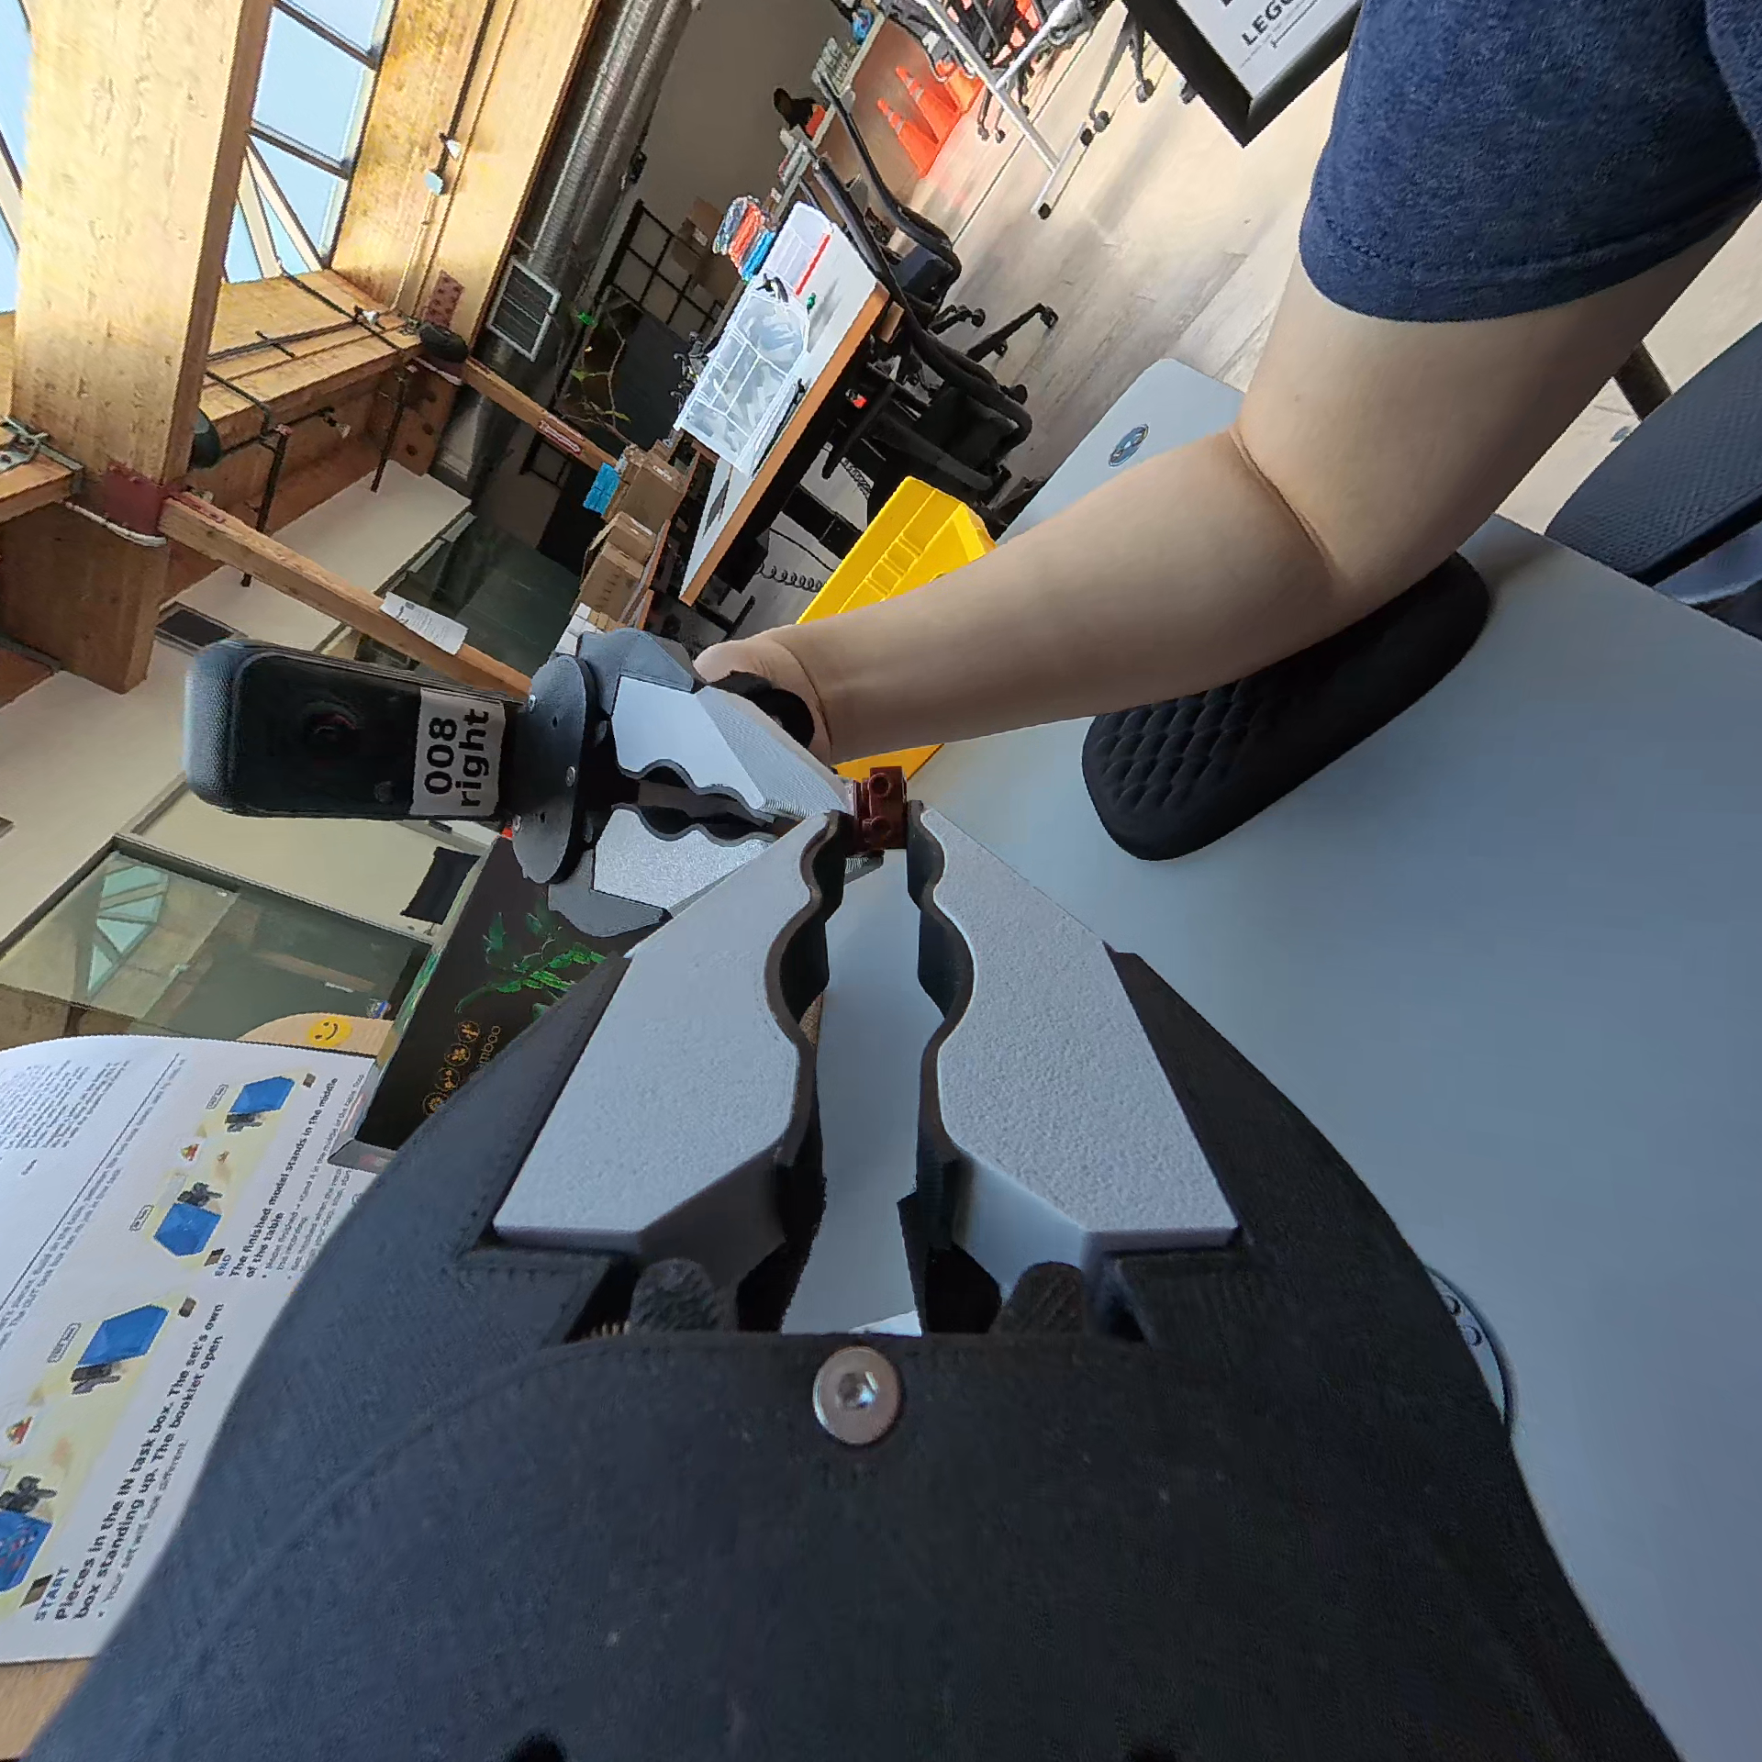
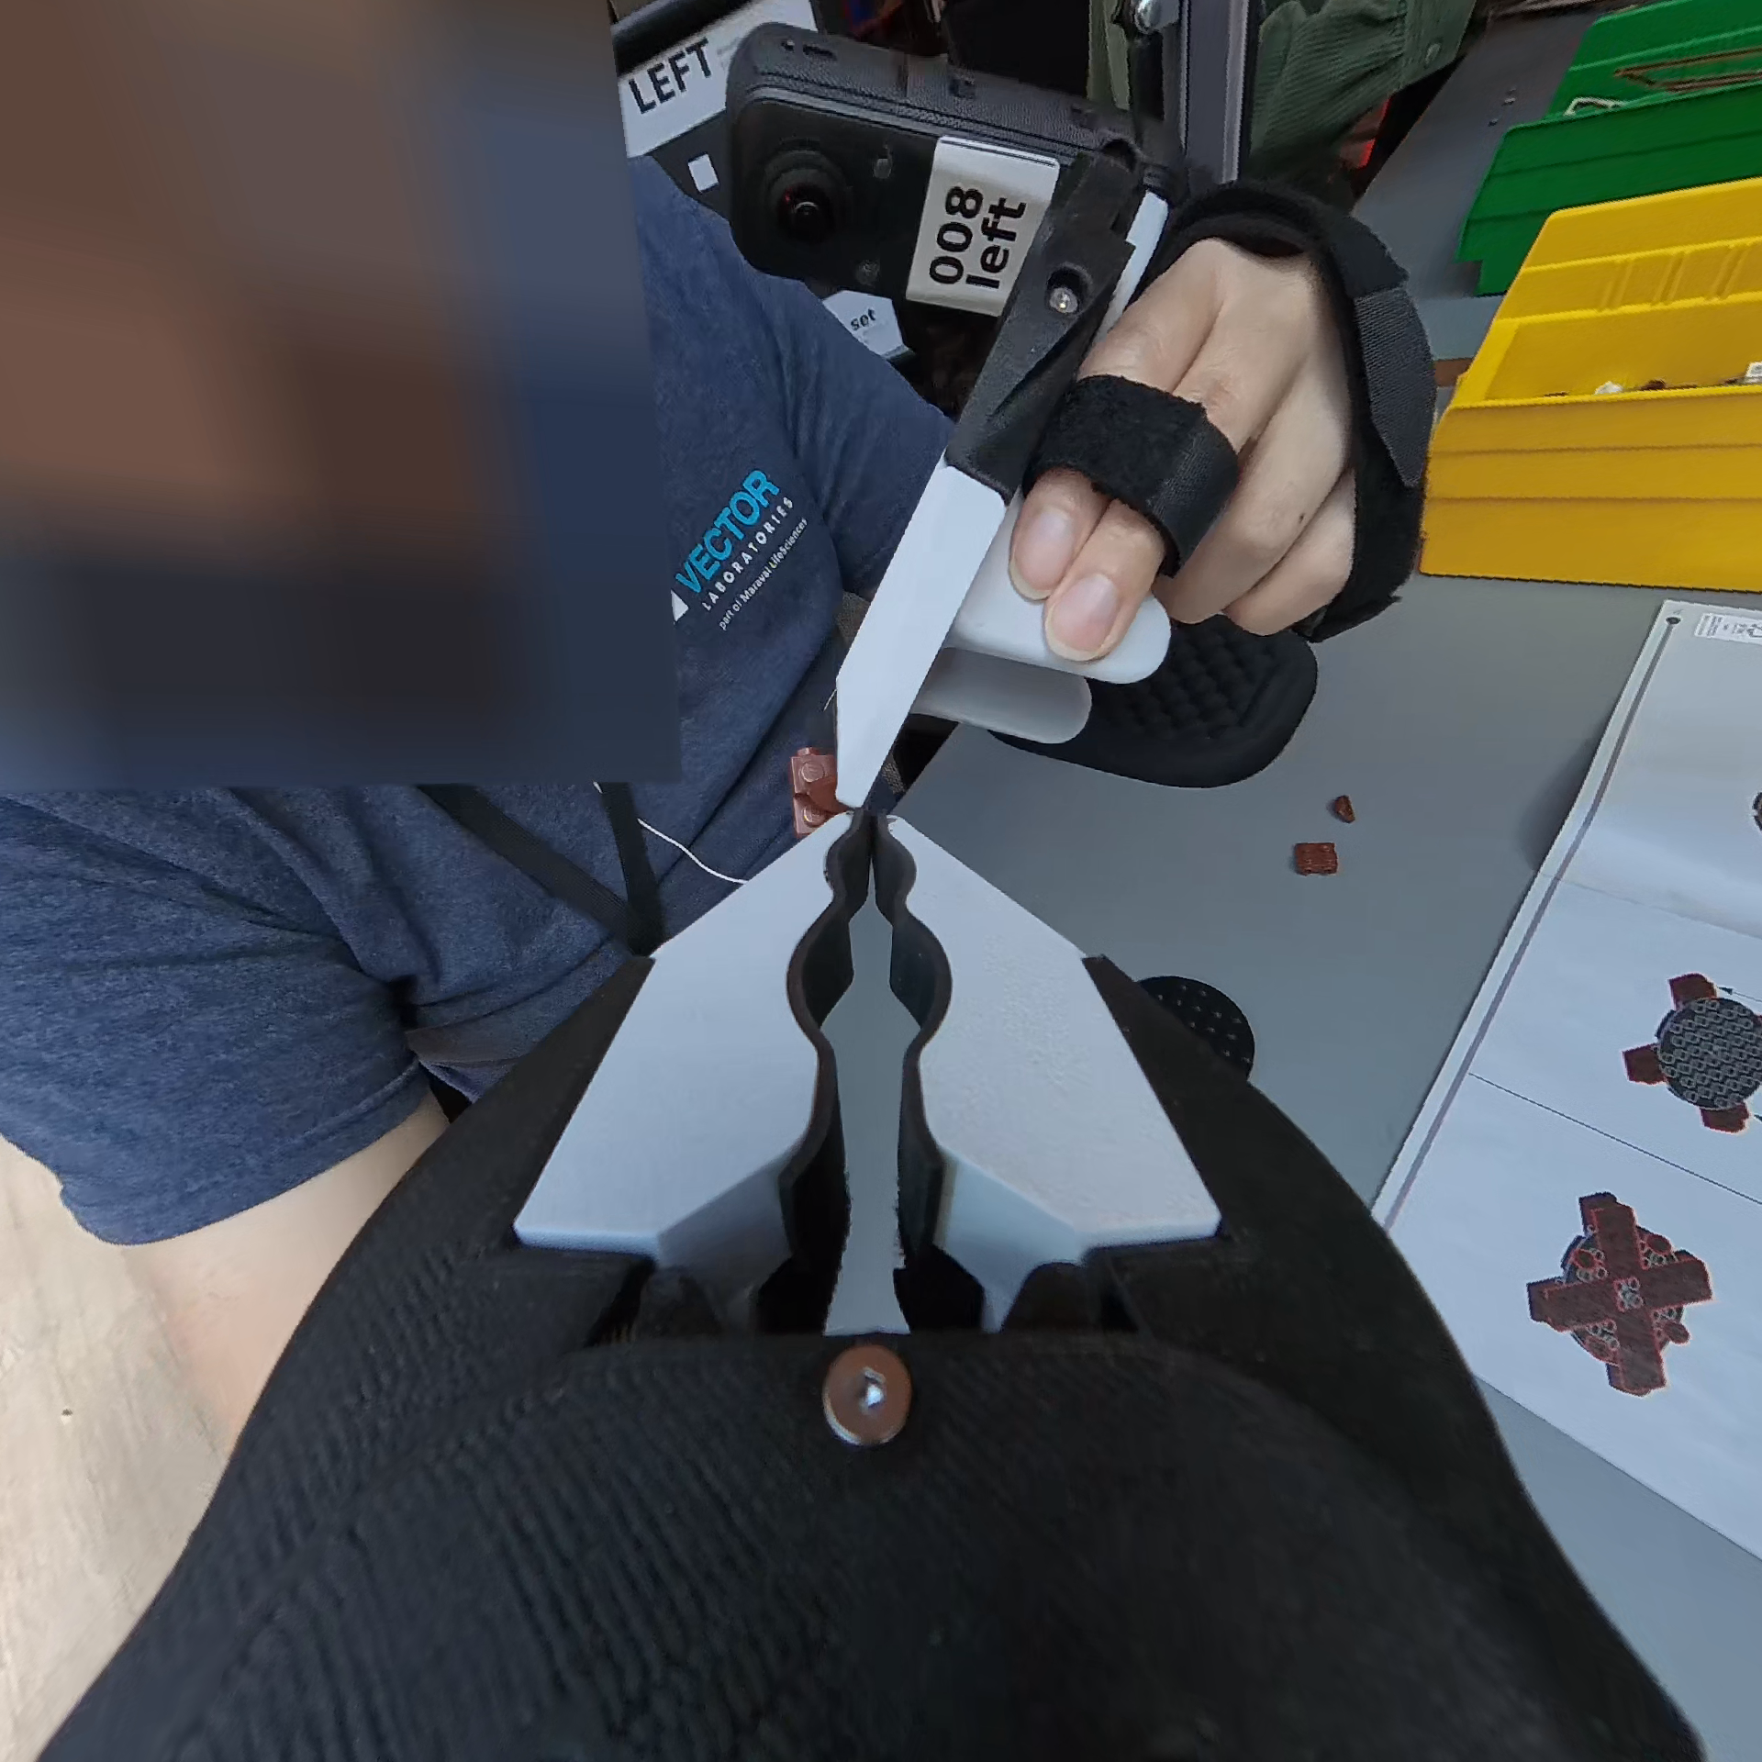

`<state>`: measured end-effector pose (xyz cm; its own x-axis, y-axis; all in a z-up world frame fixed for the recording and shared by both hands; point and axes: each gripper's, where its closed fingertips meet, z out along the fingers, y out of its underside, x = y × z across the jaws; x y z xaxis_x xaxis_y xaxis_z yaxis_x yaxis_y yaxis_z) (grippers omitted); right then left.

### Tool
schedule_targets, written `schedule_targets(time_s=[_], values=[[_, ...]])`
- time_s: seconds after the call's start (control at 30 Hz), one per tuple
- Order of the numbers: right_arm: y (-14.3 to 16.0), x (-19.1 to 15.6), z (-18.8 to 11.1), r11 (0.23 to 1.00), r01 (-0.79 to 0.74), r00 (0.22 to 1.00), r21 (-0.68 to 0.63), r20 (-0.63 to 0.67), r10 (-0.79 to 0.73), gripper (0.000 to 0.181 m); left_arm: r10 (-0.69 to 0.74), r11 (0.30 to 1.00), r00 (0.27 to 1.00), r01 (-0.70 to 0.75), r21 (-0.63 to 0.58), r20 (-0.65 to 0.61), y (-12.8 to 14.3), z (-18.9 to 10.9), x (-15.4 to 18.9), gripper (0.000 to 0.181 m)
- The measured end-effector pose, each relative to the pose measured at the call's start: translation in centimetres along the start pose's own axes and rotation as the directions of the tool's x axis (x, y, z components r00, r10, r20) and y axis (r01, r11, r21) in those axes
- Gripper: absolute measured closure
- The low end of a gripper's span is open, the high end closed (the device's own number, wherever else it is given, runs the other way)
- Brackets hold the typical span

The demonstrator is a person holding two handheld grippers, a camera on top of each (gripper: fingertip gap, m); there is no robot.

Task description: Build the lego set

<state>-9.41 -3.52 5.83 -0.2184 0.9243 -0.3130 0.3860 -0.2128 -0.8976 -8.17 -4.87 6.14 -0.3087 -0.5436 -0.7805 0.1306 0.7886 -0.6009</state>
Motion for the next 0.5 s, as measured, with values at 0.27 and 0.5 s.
schedule_targets(time_s=[0.27,0.5], values=[[0.7,2.4,-2.5,0.999,0.044,0.962,-0.011,-0.27,-0.045,0.174,0.067,0.993,0.996,-0.061,-0.099,0.059,2.8,0.7,-0.6,0.171],[1.2,2.0,-1.6,0.941,0.329,0.77,-0.076,-0.555,-0.314,0.151,0.103,0.991,0.981,-0.087,-0.104,0.164,3.8,0.5,0.2,0.172]])
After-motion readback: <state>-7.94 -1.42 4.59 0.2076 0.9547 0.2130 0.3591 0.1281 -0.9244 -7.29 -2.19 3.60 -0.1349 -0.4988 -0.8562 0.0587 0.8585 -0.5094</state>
